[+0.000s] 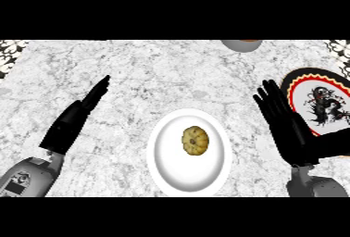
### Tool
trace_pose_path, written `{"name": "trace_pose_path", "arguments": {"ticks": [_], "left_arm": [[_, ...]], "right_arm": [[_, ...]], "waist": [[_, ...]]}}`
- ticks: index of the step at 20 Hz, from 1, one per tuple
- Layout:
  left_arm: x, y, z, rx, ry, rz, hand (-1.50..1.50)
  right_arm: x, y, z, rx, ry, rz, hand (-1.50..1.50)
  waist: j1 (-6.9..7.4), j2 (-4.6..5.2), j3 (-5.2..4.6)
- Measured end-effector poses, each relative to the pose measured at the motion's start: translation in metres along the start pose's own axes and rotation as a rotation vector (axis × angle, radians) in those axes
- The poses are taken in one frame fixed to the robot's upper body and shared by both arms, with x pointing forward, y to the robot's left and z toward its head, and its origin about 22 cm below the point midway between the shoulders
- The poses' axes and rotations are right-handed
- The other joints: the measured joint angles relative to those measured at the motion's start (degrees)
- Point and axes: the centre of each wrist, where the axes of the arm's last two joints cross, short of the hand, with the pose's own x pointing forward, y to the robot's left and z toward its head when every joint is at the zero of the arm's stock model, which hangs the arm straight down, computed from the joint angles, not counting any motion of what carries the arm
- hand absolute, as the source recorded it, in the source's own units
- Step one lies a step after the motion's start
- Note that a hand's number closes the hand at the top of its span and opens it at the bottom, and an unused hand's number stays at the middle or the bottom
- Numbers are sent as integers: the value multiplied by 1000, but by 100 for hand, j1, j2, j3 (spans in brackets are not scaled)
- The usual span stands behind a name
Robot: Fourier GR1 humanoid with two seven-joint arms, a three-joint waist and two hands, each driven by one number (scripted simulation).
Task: Pick the squash from the plate and place it in the plate
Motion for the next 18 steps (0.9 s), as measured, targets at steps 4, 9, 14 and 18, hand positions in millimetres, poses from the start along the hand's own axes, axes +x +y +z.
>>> {"name": "trace_pose_path", "arguments": {"ticks": [4, 9, 14, 18], "left_arm": [[1, 2, -8, 73, 4, 31, 0], [-6, 2, -9, 116, 31, 69, 0], [-13, 2, -11, 176, 52, 129, 0], [-23, 2, -13, 221, 59, 152, 0]], "right_arm": [[-1, 52, -9, 120, -54, 177, -150], [16, 77, -22, 331, -192, 669, 150], [-24, 112, -12, 378, -220, 1023, -150], [-64, 144, 4, 413, -290, 1232, -150]], "waist": [[68, -36, 13], [375, -210, -171], [259, -116, -52], [104, -77, 1]]}}
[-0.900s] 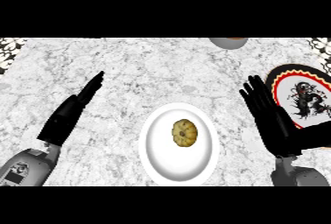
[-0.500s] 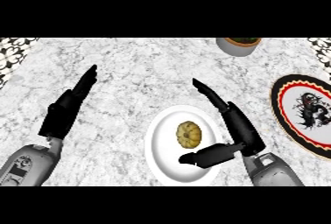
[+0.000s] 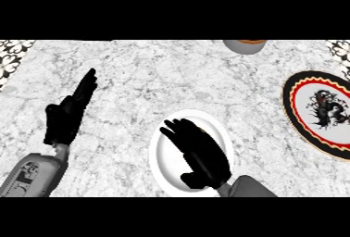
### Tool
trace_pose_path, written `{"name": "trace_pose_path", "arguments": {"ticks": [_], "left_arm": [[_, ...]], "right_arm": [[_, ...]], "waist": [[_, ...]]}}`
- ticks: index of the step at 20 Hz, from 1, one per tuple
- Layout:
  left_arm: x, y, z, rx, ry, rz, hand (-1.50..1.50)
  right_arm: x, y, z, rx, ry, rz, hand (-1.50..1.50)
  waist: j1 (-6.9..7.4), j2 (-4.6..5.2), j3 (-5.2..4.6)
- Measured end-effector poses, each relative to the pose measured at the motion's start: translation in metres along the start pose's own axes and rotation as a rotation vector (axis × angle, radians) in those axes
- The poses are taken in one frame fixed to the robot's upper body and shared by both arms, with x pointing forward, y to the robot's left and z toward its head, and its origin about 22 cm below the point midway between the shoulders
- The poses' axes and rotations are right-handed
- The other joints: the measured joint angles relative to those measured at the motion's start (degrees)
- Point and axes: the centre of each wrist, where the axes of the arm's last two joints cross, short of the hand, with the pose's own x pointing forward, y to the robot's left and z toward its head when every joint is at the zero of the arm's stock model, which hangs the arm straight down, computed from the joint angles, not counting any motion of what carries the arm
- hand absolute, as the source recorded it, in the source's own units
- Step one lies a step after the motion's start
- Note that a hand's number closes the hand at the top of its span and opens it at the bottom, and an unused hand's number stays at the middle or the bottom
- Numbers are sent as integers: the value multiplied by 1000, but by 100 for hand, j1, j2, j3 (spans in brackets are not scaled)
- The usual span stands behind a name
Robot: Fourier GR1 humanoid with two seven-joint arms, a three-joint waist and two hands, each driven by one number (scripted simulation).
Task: Pick the squash from the plate and place it in the plate
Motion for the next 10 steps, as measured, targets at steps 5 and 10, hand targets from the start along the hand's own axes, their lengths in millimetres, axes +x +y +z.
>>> {"name": "trace_pose_path", "arguments": {"ticks": [5, 10], "left_arm": [[-9, 3, -1, 23, 17, 16, 0], [-14, 3, 3, 41, 21, 18, 0]], "right_arm": [[39, 18, -3, -61, -79, 222, -150], [89, 11, -7, -67, -51, 379, -150]], "waist": [[-142, -12, 23], [-194, -24, 31]]}}
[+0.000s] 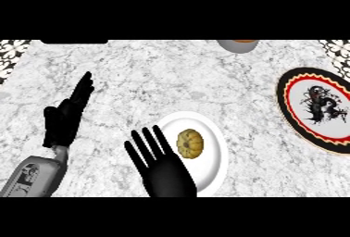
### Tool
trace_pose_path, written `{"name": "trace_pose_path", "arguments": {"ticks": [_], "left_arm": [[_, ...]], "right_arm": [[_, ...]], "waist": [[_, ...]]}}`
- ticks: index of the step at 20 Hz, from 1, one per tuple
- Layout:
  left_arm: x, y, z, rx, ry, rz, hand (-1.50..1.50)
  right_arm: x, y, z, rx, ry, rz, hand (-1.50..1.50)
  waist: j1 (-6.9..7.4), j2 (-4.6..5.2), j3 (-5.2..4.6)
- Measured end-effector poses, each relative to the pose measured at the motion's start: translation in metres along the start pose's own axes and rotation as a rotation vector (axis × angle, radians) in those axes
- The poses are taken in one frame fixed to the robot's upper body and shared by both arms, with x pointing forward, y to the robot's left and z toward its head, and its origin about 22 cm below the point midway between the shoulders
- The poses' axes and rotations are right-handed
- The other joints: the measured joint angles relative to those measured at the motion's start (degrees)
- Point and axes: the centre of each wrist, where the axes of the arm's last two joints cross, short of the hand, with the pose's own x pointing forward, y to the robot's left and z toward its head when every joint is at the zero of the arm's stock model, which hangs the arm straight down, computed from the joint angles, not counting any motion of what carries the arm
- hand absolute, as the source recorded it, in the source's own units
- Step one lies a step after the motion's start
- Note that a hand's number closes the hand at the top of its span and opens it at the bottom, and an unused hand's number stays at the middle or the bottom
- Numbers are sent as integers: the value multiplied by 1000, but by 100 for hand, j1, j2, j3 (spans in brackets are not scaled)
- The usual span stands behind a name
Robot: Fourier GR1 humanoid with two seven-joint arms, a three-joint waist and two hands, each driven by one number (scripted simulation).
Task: Pick the squash from the plate and place it in the plate
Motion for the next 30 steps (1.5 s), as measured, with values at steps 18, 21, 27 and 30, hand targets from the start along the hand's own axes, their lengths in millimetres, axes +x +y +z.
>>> {"name": "trace_pose_path", "arguments": {"ticks": [18, 21, 27, 30], "left_arm": [[3, -8, -12, -15, -15, 8, 0], [5, -6, -11, -9, -17, 6, 0], [1, -4, -5, -9, -17, -1, 0], [-3, 3, -10, -5, -12, 3, 0]], "right_arm": [[22, -52, -23, 338, 287, 272, -150], [15, -44, -30, 375, 315, 289, -150], [1, -26, -41, 453, 372, 346, -150], [-7, -18, -44, 486, 395, 367, -150]], "waist": [[76, 37, 7], [77, 40, 9], [78, 43, 10], [54, 47, 10]]}}
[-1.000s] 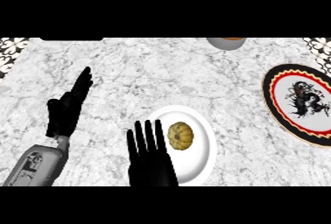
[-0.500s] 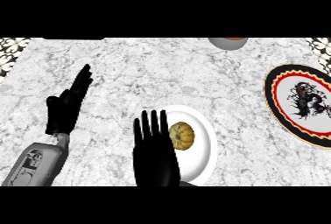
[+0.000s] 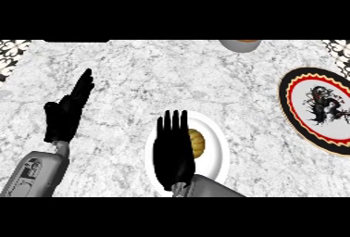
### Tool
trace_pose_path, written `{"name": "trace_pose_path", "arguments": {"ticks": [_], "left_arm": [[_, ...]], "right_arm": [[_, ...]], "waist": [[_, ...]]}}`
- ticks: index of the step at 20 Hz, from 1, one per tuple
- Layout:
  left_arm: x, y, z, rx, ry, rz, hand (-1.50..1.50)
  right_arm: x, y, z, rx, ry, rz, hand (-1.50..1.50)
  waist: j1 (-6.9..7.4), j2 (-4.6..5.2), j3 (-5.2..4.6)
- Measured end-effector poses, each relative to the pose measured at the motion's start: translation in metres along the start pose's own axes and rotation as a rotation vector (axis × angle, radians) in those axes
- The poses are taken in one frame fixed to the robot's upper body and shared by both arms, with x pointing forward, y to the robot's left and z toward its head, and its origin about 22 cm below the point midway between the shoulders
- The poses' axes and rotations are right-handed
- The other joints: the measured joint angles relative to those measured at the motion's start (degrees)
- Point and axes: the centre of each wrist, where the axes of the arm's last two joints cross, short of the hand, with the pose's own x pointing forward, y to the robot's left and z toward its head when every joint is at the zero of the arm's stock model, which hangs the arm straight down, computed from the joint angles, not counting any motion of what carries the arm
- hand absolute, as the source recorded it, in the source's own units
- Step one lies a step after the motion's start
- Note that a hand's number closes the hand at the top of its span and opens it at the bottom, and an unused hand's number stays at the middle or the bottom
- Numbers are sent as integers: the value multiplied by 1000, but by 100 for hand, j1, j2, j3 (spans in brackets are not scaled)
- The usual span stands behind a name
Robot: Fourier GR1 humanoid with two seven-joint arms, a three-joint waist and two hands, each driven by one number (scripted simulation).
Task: Pick the squash from the plate and place it in the plate
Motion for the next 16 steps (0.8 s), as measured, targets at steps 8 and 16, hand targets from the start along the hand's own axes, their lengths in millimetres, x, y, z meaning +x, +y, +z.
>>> {"name": "trace_pose_path", "arguments": {"ticks": [8, 16], "left_arm": [[4, -6, -1, -11, 5, 4, 0], [4, -6, -6, -4, 0, 7, 0]], "right_arm": [[-7, 21, -17, 63, 53, 37, -150], [-16, 36, -34, 76, 92, 51, 150]], "waist": [[-12, -2, 2], [-15, -1, 2]]}}
